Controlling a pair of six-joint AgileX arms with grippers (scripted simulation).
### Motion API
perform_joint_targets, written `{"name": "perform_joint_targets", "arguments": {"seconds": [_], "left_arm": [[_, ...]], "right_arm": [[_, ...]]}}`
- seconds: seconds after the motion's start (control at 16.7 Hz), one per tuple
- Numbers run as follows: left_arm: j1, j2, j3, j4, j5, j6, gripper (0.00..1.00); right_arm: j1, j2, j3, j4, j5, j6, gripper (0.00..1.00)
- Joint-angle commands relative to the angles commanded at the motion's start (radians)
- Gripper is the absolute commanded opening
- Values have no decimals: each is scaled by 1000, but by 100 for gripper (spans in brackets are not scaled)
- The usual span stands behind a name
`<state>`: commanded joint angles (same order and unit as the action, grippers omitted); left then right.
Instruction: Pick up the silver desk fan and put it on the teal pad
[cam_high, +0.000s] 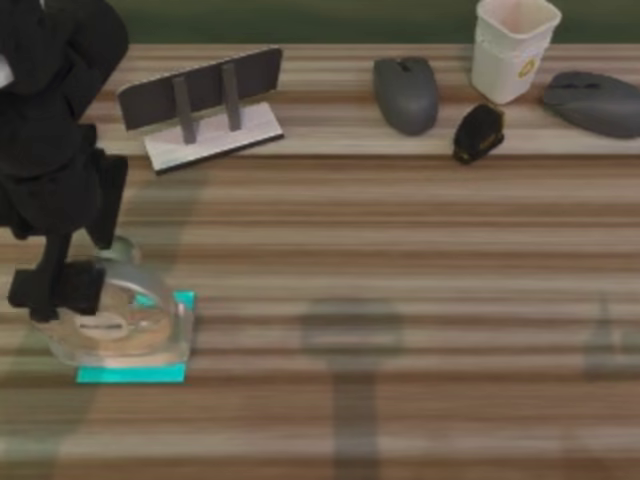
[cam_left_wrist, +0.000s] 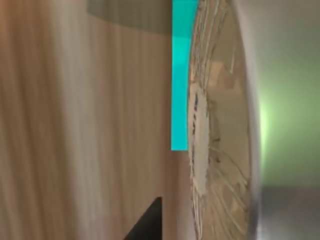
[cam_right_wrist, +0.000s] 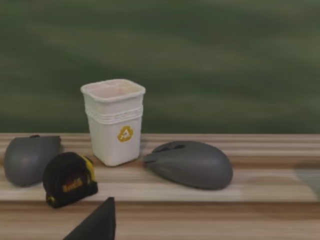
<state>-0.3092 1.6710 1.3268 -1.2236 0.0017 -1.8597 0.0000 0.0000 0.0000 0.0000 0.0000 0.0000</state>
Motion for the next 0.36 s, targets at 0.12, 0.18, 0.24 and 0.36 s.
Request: {"name": "perform_joint_targets", "arguments": {"seconds": [0.12, 0.18, 0.24, 0.36], "left_arm": [[0, 0, 0, 0, 0, 0, 100], [0, 0, 0, 0, 0, 0, 100], [0, 0, 0, 0, 0, 0, 100], [0, 0, 0, 0, 0, 0, 100]], "right_arm": [[0, 0, 0, 0, 0, 0, 100], [0, 0, 0, 0, 0, 0, 100], [0, 0, 0, 0, 0, 0, 100], [0, 0, 0, 0, 0, 0, 100]]}}
